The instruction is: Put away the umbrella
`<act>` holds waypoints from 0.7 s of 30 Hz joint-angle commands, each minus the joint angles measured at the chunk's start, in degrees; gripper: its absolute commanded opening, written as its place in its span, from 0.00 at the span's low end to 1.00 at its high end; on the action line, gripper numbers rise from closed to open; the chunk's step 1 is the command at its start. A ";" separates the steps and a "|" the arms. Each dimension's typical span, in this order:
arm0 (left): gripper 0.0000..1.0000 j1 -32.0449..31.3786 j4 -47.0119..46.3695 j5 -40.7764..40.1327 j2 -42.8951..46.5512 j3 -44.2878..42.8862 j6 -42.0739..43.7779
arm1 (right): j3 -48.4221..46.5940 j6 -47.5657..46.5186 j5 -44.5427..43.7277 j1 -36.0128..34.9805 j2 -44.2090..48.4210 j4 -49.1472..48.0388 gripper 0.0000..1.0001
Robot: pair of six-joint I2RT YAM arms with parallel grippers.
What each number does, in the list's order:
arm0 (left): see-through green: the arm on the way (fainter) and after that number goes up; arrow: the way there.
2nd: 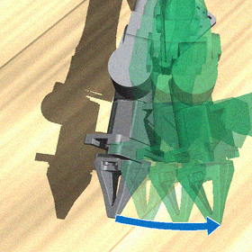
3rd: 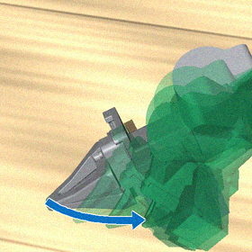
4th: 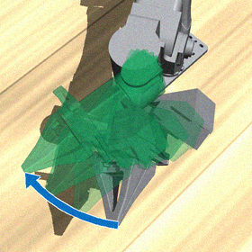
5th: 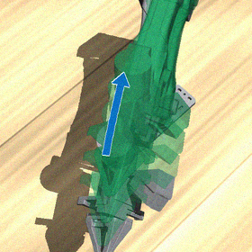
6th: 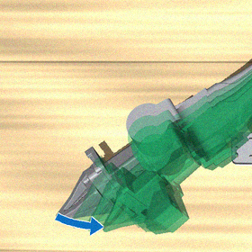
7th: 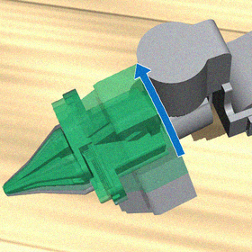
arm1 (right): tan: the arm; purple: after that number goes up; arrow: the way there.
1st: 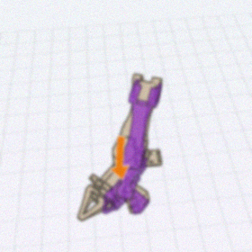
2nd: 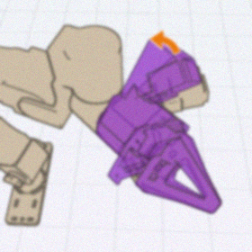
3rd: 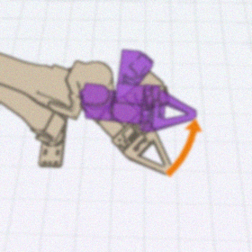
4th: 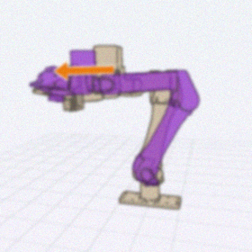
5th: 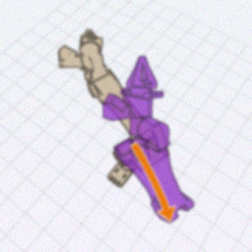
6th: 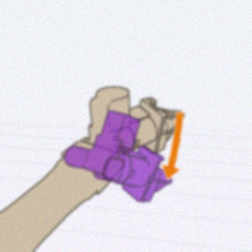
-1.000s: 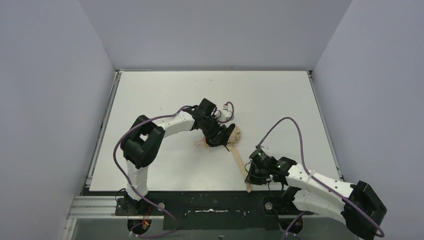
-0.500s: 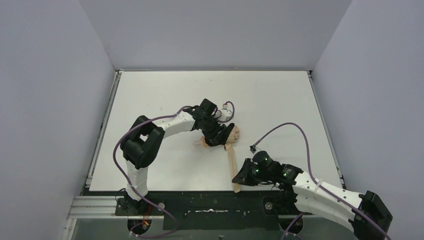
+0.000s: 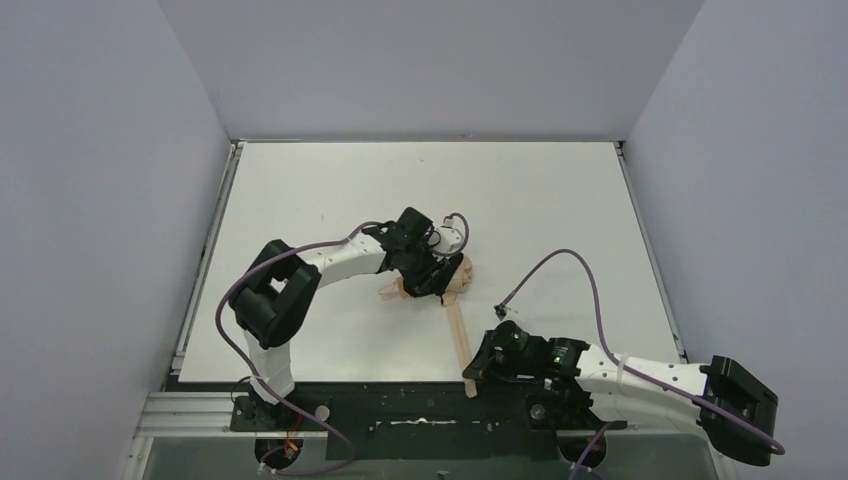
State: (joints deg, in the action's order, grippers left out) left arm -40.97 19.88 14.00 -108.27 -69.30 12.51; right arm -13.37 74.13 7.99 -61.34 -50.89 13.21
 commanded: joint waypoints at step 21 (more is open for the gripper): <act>0.00 -7.71 -16.45 -25.95 2.11 8.29 11.48 | -27.57 -17.33 -38.75 0.61 11.40 39.47 0.64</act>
State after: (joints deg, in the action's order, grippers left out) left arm -47.94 4.32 -9.82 -105.97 -61.89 21.71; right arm -34.09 61.69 -11.31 -61.76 -40.91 46.70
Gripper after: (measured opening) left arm 0.376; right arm 0.622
